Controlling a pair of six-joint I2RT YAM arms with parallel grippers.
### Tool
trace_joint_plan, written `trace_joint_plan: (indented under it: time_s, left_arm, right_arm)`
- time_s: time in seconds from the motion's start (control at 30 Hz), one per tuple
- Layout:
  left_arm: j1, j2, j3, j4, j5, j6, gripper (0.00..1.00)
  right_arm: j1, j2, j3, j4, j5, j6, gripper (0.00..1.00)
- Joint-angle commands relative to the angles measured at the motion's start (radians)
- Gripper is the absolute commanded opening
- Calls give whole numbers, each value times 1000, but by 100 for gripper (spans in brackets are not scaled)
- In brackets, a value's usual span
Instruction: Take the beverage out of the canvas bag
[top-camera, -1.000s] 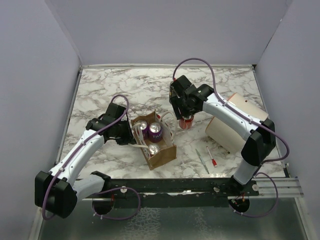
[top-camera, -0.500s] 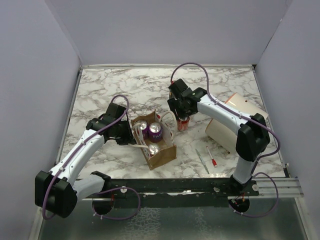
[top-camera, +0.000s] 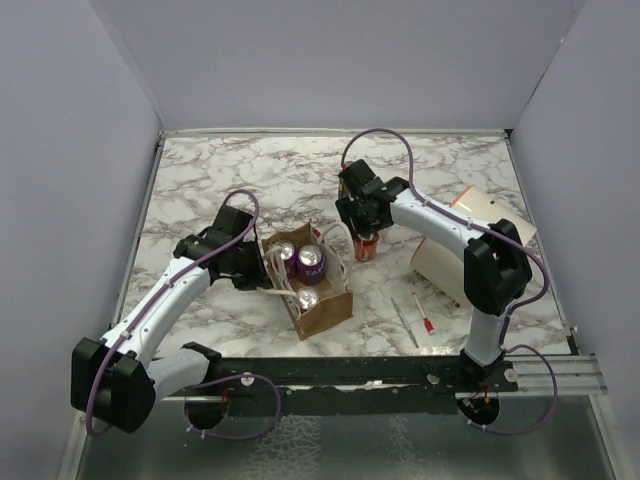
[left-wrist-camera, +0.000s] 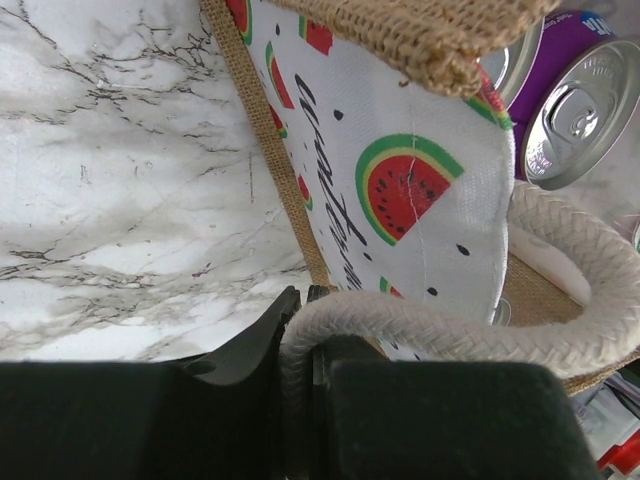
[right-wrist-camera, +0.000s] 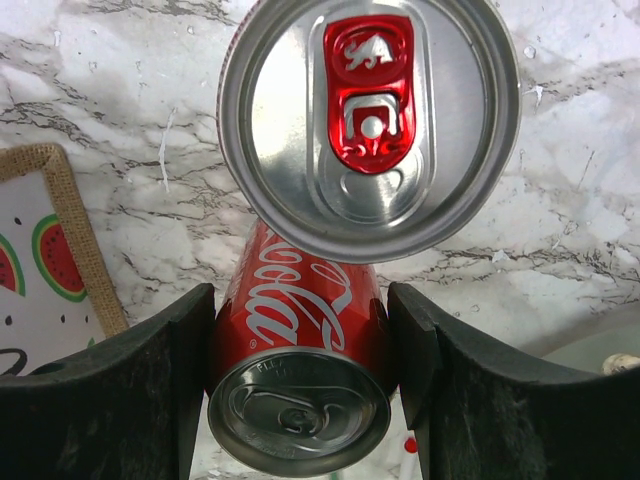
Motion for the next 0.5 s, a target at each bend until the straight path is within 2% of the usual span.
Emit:
trace_joint_plan:
  time_s: [0.0,0.3,0.37,0.47]
  left_arm:
    - [0,-14,19,16,-1,-19,0]
    - [-1,-17,20,22,1,-21,0]
    - [0,-12,23,22,1,-17,0]
    - [-1,-7,28,22,2,-9,0]
  right_arm:
    - [-11,-3,-4,76,-36,-26,22]
    - [-11,-40,-28,69,-59,-31,58]
    - [-11,-54,-27,60,-57,-32,69]
    - [-12,-73,-16,41,-52,-35,75]
